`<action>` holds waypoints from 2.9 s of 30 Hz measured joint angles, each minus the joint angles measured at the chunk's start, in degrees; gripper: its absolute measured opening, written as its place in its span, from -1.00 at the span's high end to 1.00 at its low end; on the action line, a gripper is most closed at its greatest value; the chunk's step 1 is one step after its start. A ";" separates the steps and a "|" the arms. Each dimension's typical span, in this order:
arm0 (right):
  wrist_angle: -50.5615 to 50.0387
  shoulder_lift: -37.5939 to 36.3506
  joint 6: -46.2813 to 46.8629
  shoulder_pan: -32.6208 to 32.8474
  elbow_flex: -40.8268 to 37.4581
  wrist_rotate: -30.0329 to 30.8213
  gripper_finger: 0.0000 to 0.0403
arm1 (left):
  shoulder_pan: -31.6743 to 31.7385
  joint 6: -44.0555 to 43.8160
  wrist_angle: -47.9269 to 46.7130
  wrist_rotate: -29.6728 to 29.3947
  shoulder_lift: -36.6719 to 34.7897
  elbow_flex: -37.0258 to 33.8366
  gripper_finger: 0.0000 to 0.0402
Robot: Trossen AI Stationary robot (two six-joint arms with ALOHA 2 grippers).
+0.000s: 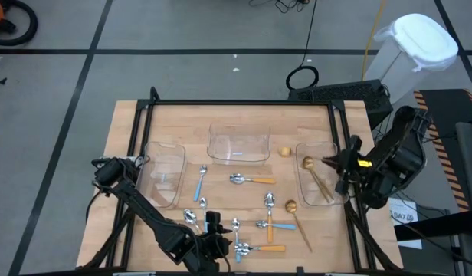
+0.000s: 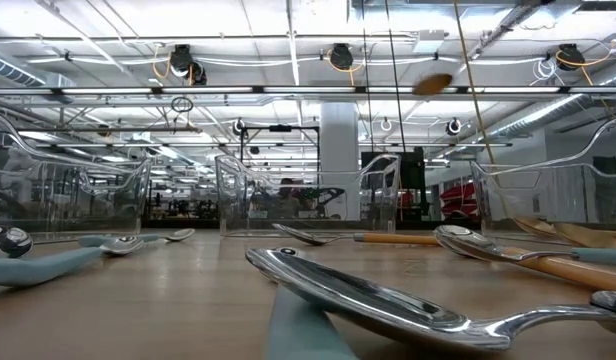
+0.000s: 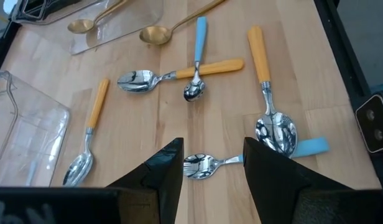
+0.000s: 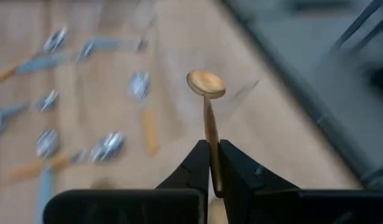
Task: Sort silverware by color (type)
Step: Put the gold spoon into the right transparent bin
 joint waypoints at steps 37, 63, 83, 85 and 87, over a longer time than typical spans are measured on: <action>102.39 -0.45 -69.91 -33.08 -33.59 3.37 0.94 | 11.44 11.79 -2.45 3.57 0.00 0.00 0.18; 52.80 -1.37 -35.56 -23.39 -19.75 11.87 0.94 | 4.31 3.17 -7.84 4.00 0.00 0.00 0.18; 0.78 1.93 2.19 -17.08 6.70 -18.69 0.93 | 4.50 3.59 -7.73 3.78 0.00 0.00 0.18; 0.10 2.51 2.48 -16.87 9.34 -21.61 0.93 | 4.49 3.59 -7.73 3.78 0.00 0.00 0.18; 0.06 2.56 1.06 -16.87 10.33 -24.97 0.93 | 4.50 3.54 -7.73 3.78 0.00 0.00 0.18</action>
